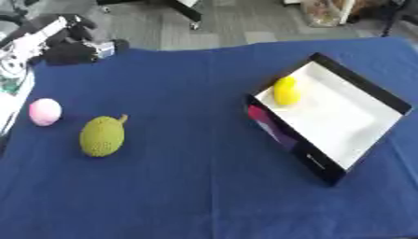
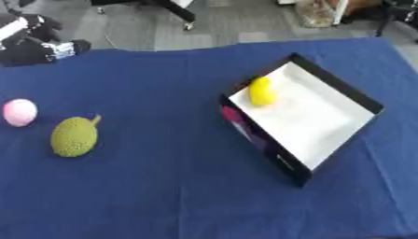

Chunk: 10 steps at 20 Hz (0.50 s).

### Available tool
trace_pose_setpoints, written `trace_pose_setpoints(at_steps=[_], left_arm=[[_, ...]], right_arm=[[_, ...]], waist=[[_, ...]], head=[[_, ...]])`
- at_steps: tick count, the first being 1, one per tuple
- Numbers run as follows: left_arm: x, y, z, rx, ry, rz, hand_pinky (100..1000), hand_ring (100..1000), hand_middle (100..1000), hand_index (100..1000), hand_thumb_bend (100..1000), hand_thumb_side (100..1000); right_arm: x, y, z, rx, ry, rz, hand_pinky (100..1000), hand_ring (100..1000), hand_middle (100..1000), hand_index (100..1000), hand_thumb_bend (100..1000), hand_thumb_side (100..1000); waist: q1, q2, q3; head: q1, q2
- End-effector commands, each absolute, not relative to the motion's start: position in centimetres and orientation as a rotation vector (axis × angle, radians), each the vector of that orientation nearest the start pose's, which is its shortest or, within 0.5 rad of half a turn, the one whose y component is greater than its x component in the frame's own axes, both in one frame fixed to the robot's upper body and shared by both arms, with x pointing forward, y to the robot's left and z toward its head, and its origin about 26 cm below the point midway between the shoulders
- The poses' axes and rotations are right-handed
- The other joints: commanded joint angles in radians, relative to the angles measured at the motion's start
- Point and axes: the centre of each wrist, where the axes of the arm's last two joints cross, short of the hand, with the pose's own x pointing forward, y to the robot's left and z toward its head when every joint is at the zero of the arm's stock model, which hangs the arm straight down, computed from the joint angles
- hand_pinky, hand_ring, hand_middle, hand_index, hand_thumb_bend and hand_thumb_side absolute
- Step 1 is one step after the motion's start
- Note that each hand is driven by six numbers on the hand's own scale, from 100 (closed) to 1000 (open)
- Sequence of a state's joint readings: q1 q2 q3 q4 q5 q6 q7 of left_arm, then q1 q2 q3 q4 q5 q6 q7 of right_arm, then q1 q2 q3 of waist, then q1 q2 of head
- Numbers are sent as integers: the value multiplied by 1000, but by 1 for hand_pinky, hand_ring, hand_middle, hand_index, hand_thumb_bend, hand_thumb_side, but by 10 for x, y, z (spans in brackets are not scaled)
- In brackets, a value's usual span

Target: Pick up the objects with one hand, pass them to the other hand, and then place them into the box on the other side of the table.

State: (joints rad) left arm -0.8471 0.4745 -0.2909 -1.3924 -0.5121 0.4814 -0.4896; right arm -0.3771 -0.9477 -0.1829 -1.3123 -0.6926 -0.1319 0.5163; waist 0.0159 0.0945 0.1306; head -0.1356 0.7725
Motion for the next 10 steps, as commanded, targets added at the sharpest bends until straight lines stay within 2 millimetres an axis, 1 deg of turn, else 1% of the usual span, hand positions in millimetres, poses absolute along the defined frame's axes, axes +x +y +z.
trace_pose_setpoints(at_steps=[1, 3, 4, 6, 7, 9, 10], left_arm=[[434, 240, 258, 675, -1295, -1084, 879, 866, 736, 877, 665, 618], [442, 251, 258, 711, -1236, -1082, 881, 868, 741, 872, 676, 554], [445, 256, 258, 726, -1208, -1084, 881, 868, 743, 869, 671, 506], [450, 264, 259, 750, -1159, -1090, 881, 868, 745, 862, 656, 445], [452, 267, 259, 761, -1133, -1090, 880, 868, 748, 859, 643, 382], [456, 275, 259, 779, -1087, -1085, 879, 868, 749, 857, 640, 358], [458, 278, 259, 779, -1063, -1083, 880, 868, 750, 858, 642, 364]], right_arm=[[322, -508, 259, -62, -1957, 522, 1000, 1000, 1000, 1000, 100, 516], [321, -509, 259, -67, -1958, 522, 1000, 1000, 1000, 1000, 100, 514], [321, -509, 259, -70, -1959, 523, 1000, 1000, 1000, 1000, 100, 514], [321, -509, 259, -75, -1961, 524, 1000, 1000, 1000, 1000, 100, 515], [321, -509, 259, -77, -1962, 526, 1000, 1000, 1000, 1000, 100, 515], [320, -508, 259, -83, -1964, 530, 1000, 1000, 1000, 1000, 100, 515], [320, -508, 259, -87, -1964, 530, 1000, 1000, 1000, 1000, 100, 516]], waist=[[10, -22, -3], [9, -20, -4], [9, -18, -5], [8, -14, -6], [7, -11, -8], [7, -4, -14], [7, -1, -17]], head=[[18, -2], [24, -2], [26, -2], [32, -2], [36, -2], [44, -2], [48, -2]])
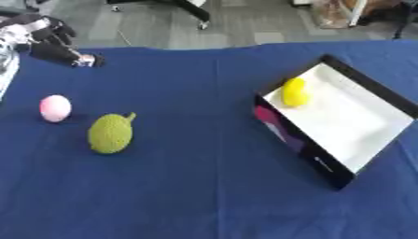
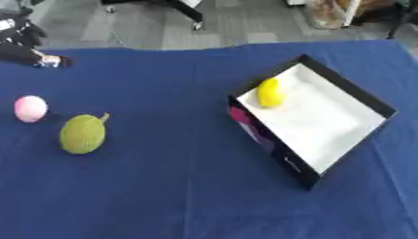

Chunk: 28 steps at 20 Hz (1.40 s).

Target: Pick up the objects with one hand, pass them to the other hand, and then place them into the box on the other side of the table.

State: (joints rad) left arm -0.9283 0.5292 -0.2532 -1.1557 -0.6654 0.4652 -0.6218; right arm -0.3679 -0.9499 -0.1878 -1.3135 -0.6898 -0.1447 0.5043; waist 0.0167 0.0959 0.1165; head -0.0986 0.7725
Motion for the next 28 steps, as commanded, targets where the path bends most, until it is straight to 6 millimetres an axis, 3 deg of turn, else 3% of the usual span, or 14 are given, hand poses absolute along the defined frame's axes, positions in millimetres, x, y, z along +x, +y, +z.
trace_pose_setpoints(at_steps=[1, 11, 19, 28], left_arm=[[460, 281, 258, 775, -1043, -1082, 881, 869, 752, 860, 658, 388], [469, 310, 250, 771, -863, -1047, 883, 870, 770, 860, 772, 433], [477, 322, 233, 833, -696, -1040, 882, 872, 784, 845, 844, 401], [481, 338, 213, 898, -582, -964, 876, 869, 787, 810, 784, 291]], right_arm=[[320, -508, 258, -90, -1965, 530, 1000, 1000, 1000, 1000, 100, 516], [321, -508, 253, -112, -1952, 540, 1000, 1000, 1000, 1000, 100, 518], [325, -504, 246, -123, -1935, 569, 1000, 1000, 1000, 1000, 100, 517], [326, -501, 236, -141, -1913, 589, 1000, 1000, 1000, 1000, 100, 518]], waist=[[7, 0, -5], [5, 18, -20], [6, 29, -27], [3, 41, -34]], head=[[14, -2], [33, -2], [40, -2], [51, -2]])
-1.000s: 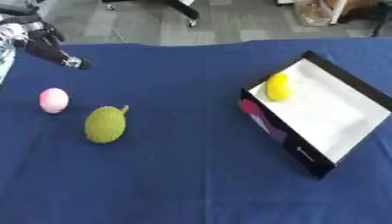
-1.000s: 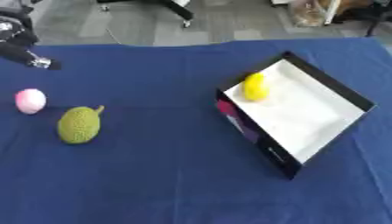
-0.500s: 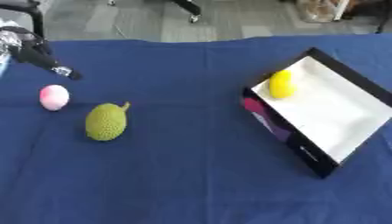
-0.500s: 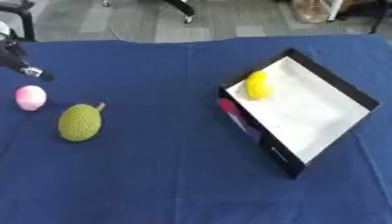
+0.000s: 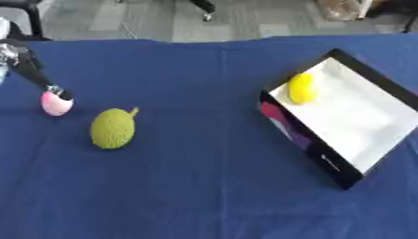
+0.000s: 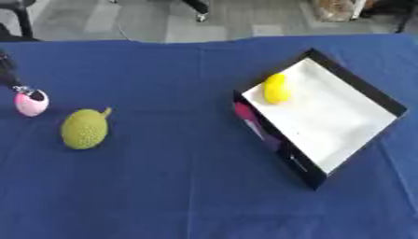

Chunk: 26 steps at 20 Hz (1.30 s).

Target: Pick up the objects with one hand, pass them to the other hand, and then place them into the box on the other side of the table.

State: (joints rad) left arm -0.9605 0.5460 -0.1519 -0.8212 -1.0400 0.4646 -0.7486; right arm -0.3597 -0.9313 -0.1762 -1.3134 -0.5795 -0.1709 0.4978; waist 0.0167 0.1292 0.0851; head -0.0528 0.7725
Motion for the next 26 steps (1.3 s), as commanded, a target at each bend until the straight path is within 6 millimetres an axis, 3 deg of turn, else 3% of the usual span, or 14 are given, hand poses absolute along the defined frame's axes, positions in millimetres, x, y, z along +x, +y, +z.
trace_pose_setpoints(at_steps=[1, 13, 21, 26], left_arm=[[481, 338, 211, 898, -576, -962, 876, 870, 789, 805, 782, 286], [481, 346, 200, 895, -507, -949, 880, 876, 805, 780, 717, 175], [481, 351, 197, 857, -445, -960, 886, 884, 819, 783, 722, 176], [481, 353, 193, 860, -407, -951, 886, 885, 825, 770, 652, 121]], right_arm=[[326, -501, 235, -142, -1911, 591, 1000, 1000, 1000, 1000, 100, 517], [327, -500, 228, -165, -1898, 607, 1000, 1000, 1000, 1000, 100, 519], [326, -502, 227, -174, -1893, 613, 1000, 1000, 1000, 1000, 100, 517], [326, -503, 224, -179, -1886, 616, 1000, 1000, 1000, 1000, 100, 513]], waist=[[2, 8, -3], [1, 19, -21], [1, 18, -23], [1, 17, -22]], head=[[7, -2], [20, -2], [22, -2], [24, -2]])
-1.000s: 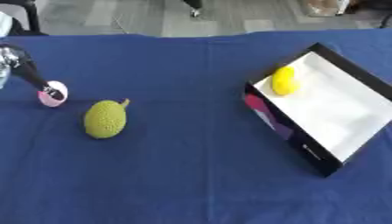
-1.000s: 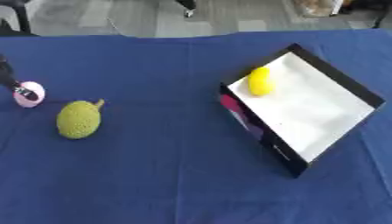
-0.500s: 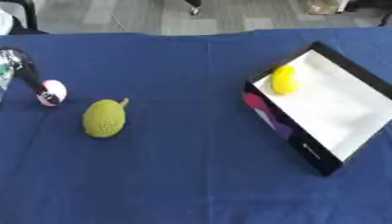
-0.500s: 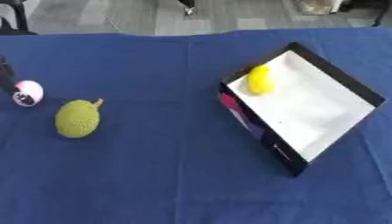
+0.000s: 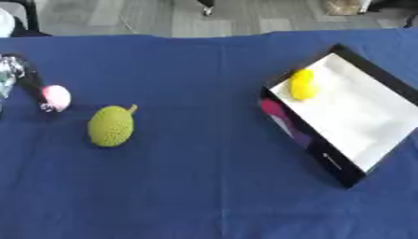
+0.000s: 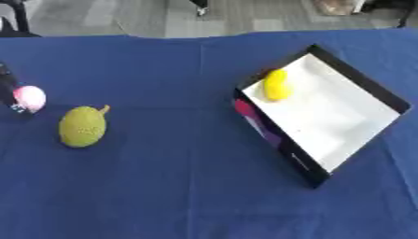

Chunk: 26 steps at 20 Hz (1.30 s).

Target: Pick up the objects with one hand, pass them to the other hand, and then place them into the box on the other side of the table.

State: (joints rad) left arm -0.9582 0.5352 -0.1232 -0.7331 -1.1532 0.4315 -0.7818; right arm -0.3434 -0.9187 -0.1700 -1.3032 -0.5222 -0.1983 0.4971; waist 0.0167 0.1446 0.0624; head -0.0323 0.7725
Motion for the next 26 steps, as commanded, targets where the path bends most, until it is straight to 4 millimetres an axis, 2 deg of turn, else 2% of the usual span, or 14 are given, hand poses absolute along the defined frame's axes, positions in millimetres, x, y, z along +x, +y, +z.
trace_pose_setpoints(at_steps=[1, 4, 7, 10, 16, 18, 22, 26], left_arm=[[481, 353, 192, 860, -407, -949, 886, 884, 823, 769, 640, 119], [481, 352, 190, 844, -428, -940, 886, 884, 817, 767, 583, 114], [482, 349, 186, 821, -457, -933, 886, 884, 814, 786, 570, 132], [482, 346, 182, 814, -474, -928, 885, 883, 813, 781, 556, 111], [484, 341, 174, 806, -494, -923, 880, 877, 794, 710, 351, 100], [484, 341, 173, 808, -493, -926, 876, 868, 782, 673, 322, 100], [484, 339, 179, 828, -505, -940, 854, 841, 757, 631, 311, 100], [483, 333, 203, 856, -580, -976, 838, 819, 744, 620, 272, 100]], right_arm=[[326, -503, 224, -179, -1886, 615, 1000, 1000, 1000, 1000, 100, 514], [326, -503, 223, -180, -1885, 618, 1000, 1000, 1000, 1000, 100, 511], [326, -503, 222, -182, -1882, 624, 1000, 1000, 1000, 1000, 100, 508], [327, -502, 221, -183, -1880, 629, 1000, 1000, 1000, 1000, 100, 508], [327, -502, 218, -186, -1872, 635, 1000, 1000, 1000, 1000, 100, 512], [327, -502, 218, -189, -1870, 639, 1000, 1000, 1000, 1000, 100, 508], [326, -502, 217, -191, -1869, 643, 1000, 1000, 1000, 1000, 100, 505], [326, -503, 219, -188, -1874, 639, 1000, 1000, 1000, 1000, 100, 502]], waist=[[1, 2, 0], [0, 3, -1], [-1, 5, -1], [0, 7, -3], [0, 10, -5], [0, 9, -4], [0, 7, -2], [0, 1, 2]], head=[[2, -2], [-2, -2], [-5, -2], [-4, -2], [1, -2], [3, -2], [1, -2], [-2, -2]])
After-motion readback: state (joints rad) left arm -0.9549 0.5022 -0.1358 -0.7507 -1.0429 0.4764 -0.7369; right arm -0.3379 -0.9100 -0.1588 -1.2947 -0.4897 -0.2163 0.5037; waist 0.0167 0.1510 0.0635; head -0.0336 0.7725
